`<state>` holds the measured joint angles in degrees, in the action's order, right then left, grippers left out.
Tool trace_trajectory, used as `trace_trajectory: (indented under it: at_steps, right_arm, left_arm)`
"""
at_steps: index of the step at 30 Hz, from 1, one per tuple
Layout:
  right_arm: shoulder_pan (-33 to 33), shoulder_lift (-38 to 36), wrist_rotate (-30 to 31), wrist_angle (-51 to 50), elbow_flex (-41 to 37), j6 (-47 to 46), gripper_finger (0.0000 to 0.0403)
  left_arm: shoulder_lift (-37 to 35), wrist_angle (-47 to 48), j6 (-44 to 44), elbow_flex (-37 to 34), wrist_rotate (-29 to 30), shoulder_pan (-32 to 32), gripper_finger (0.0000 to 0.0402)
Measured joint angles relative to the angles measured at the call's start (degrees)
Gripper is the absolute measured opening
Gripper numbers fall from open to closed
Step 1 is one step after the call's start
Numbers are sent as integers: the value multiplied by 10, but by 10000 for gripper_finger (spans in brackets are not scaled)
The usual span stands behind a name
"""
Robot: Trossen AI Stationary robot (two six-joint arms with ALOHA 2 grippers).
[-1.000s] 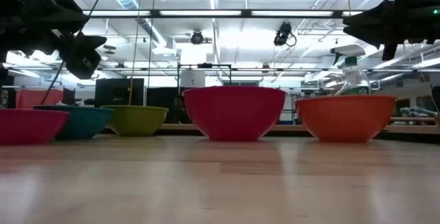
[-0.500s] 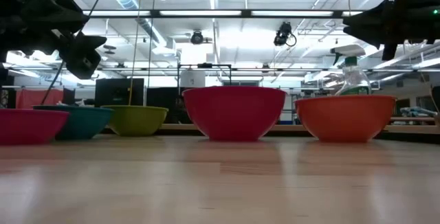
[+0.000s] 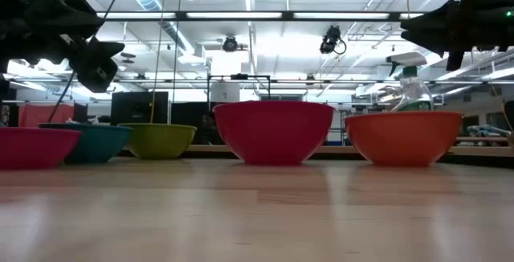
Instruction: Nest bowls inside each other
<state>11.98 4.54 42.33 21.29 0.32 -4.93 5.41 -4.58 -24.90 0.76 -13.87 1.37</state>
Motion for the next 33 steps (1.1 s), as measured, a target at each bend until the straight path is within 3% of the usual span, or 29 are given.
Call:
trace_trajectory:
  at_steps: [26,33]
  right_arm:
    - [0,0,0,0,0,0,130]
    - [0,0,0,0,0,0,130]
  left_arm:
    - [0,-2,0,0,0,0,192]
    - [1,-83,1,0,3,0,192]
